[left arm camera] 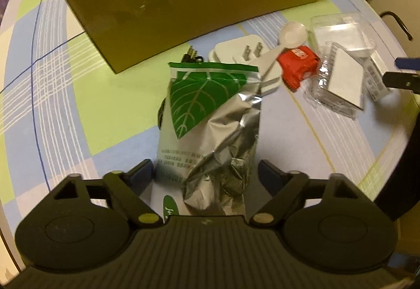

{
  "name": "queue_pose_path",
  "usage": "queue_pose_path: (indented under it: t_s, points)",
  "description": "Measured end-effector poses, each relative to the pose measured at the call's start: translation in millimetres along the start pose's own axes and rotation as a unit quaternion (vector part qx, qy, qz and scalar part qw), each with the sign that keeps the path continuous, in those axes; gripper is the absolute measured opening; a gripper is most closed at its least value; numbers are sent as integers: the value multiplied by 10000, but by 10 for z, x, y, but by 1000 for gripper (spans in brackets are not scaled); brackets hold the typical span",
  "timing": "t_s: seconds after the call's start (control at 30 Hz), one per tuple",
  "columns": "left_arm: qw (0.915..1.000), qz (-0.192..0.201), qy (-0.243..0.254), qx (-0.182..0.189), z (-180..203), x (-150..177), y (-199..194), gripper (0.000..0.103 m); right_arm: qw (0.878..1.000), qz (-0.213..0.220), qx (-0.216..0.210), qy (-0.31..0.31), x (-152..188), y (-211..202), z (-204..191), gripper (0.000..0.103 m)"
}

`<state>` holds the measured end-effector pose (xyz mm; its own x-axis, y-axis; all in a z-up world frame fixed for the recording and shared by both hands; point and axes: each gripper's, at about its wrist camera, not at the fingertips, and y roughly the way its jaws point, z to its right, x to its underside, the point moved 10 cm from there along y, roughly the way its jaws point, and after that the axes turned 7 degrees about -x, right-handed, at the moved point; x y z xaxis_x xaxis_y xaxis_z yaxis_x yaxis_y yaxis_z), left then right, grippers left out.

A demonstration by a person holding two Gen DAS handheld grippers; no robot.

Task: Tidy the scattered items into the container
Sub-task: 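Grasp the leaf-printed foil bag with the left tool while the right tool grasps the white barcode box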

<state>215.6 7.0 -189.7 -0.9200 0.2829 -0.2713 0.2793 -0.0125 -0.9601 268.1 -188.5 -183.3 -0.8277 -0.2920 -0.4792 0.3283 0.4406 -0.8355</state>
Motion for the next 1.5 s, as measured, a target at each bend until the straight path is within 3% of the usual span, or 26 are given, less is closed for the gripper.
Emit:
queue_pose_path:
  t_s: [0.07,0.17,0.27,0.3,0.33,0.47,0.53,0.7,0.83,1.07,1.33,1.5]
  points:
    - [10000,-1,-76,25,-11,-3,-3,79,10000,-44,16,-69,-20,52,-12,77]
    - [10000,-2,-24,28,-10,0,-12,75,9998,-160,14,-118,-38,136,-27,59]
    - [9999,-8,-54,93,-35,2,-14,74,9996,-252,1,-117,-52,205,-32,56]
    - [9999,-24,-74,124,-43,1,-11,74,9995,-296,-23,-120,-54,229,-33,44]
    - [9998,-46,-61,157,-45,-2,-7,74,9994,-333,-38,-108,-53,249,-32,39]
    - [9998,-107,63,154,-36,1,32,78,9993,-367,-22,-32,-34,267,-18,36]
    - [9997,-149,162,101,-2,3,54,78,9993,-363,8,24,-16,237,1,29]
    - [9993,-234,292,-79,33,27,76,66,9994,-340,5,111,37,131,-5,29]
    - [9993,-346,133,107,49,76,22,58,9992,-386,19,93,94,97,-41,29]
    - [9989,-364,3,304,60,152,18,59,9990,-441,31,61,161,128,-67,29]
    - [9990,-357,220,129,89,176,-2,60,9989,-457,60,-95,166,161,-83,29]
    - [9991,-387,26,176,98,166,-11,58,9993,-373,81,-56,169,103,-63,29]
